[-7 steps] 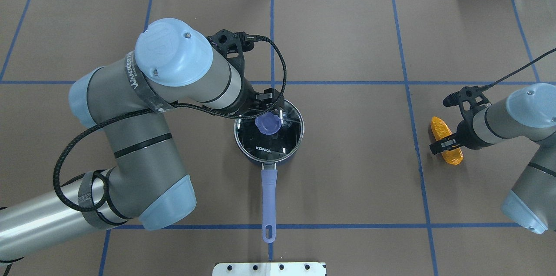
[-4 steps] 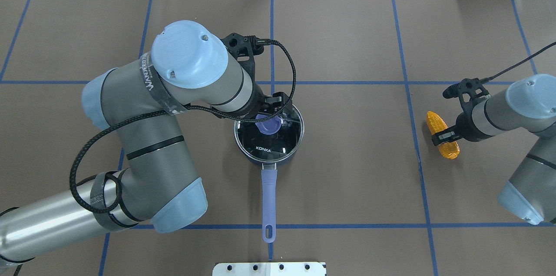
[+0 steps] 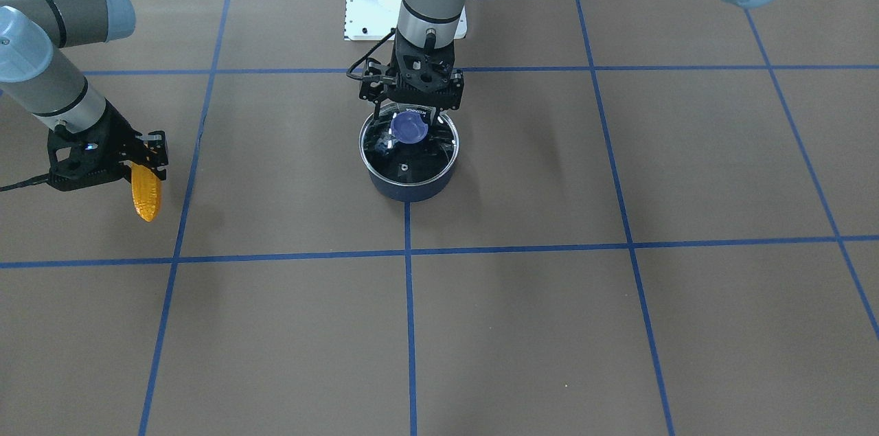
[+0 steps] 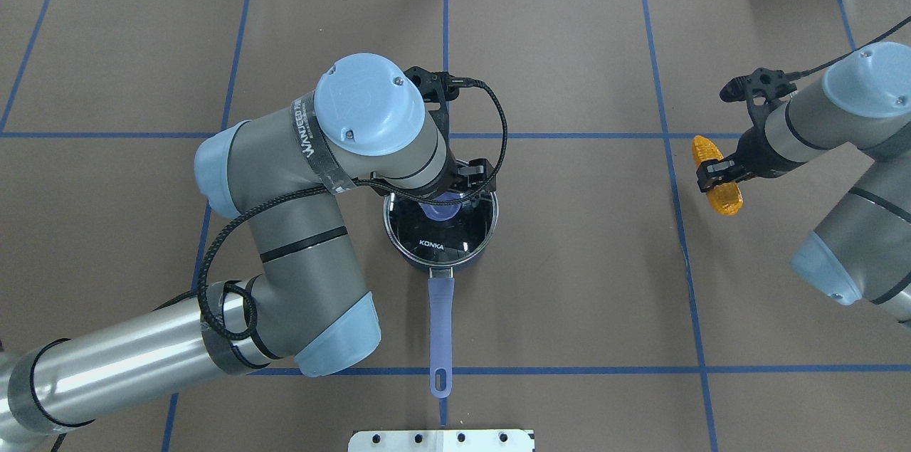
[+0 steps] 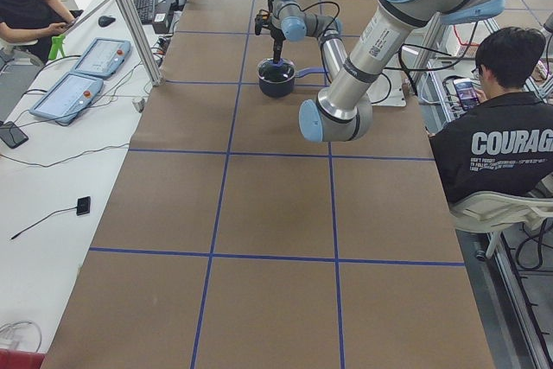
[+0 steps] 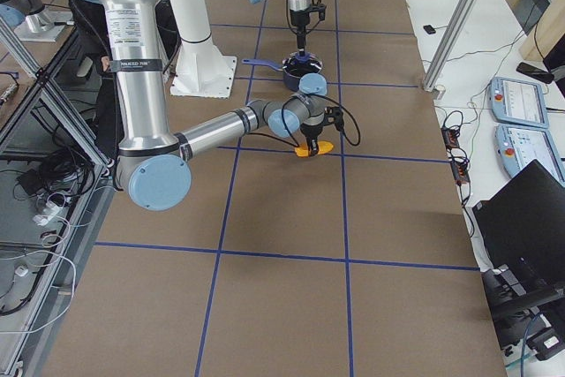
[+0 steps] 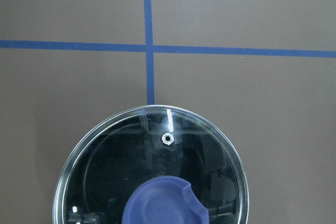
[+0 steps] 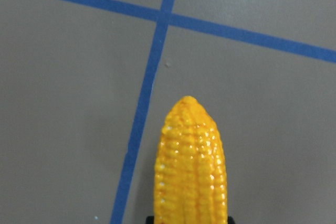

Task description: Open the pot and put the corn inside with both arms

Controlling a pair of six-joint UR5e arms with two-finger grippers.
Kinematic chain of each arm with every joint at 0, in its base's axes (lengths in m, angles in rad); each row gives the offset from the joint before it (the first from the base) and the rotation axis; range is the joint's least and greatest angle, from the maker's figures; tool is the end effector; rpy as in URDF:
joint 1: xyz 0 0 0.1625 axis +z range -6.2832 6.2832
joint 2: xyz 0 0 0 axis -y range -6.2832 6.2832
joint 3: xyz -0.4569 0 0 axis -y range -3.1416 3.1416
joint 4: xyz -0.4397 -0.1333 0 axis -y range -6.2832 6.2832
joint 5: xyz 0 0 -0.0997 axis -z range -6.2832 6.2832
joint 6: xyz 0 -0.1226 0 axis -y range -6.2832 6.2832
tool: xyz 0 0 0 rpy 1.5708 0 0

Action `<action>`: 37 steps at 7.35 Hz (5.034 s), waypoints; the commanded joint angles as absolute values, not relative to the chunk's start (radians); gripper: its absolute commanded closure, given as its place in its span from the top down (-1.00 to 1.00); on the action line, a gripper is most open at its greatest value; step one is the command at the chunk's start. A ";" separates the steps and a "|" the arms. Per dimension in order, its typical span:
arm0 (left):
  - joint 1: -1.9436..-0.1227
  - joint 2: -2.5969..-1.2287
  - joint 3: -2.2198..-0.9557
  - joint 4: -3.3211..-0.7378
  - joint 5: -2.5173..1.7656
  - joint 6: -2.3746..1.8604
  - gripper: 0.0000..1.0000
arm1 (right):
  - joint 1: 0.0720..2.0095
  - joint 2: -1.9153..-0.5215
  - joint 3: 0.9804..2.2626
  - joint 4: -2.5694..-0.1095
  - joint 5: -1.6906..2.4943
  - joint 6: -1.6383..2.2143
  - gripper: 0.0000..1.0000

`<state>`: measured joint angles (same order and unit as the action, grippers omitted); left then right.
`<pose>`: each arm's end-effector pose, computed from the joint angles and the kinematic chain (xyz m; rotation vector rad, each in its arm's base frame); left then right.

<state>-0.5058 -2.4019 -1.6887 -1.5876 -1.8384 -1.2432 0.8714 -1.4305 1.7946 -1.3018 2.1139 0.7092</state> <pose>0.6051 -0.4505 0.0983 0.1630 0.9768 -0.0342 -0.3438 -0.5174 0.4840 0.1307 -0.7994 -0.1626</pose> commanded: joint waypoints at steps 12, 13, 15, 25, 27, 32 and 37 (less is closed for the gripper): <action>-0.505 -2.418 -1.615 -1.583 -1.782 -1.132 0.63 | 0.896 -1.391 1.786 -1.335 2.132 0.695 -0.28; -0.505 -2.416 -1.615 -1.583 -1.782 -1.132 0.46 | 0.896 -1.391 1.784 -1.335 2.132 0.695 -0.28; -0.505 -2.416 -1.617 -1.583 -1.784 -1.134 0.31 | 0.896 -1.391 1.784 -1.335 2.132 0.695 -0.28; -0.503 -2.413 -1.624 -1.580 -1.781 -1.132 0.80 | 0.894 -1.391 1.773 -1.333 2.132 0.690 -0.27; -0.502 -2.413 -1.624 -1.580 -1.779 -1.132 0.79 | 0.894 -1.390 1.772 -1.333 2.134 0.686 -0.27; -0.480 -2.398 -1.626 -1.580 -1.778 -1.132 0.78 | 0.894 -1.382 1.763 -1.333 2.131 0.673 -0.26; -0.479 -2.391 -1.663 -1.577 -1.781 -1.132 0.68 | 0.894 -1.381 1.759 -1.333 2.132 0.673 -0.25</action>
<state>-0.4787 -2.3941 -1.6554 -1.5777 -1.7803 -1.1321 0.8943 -1.3807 1.7596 -1.3330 2.1314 0.6735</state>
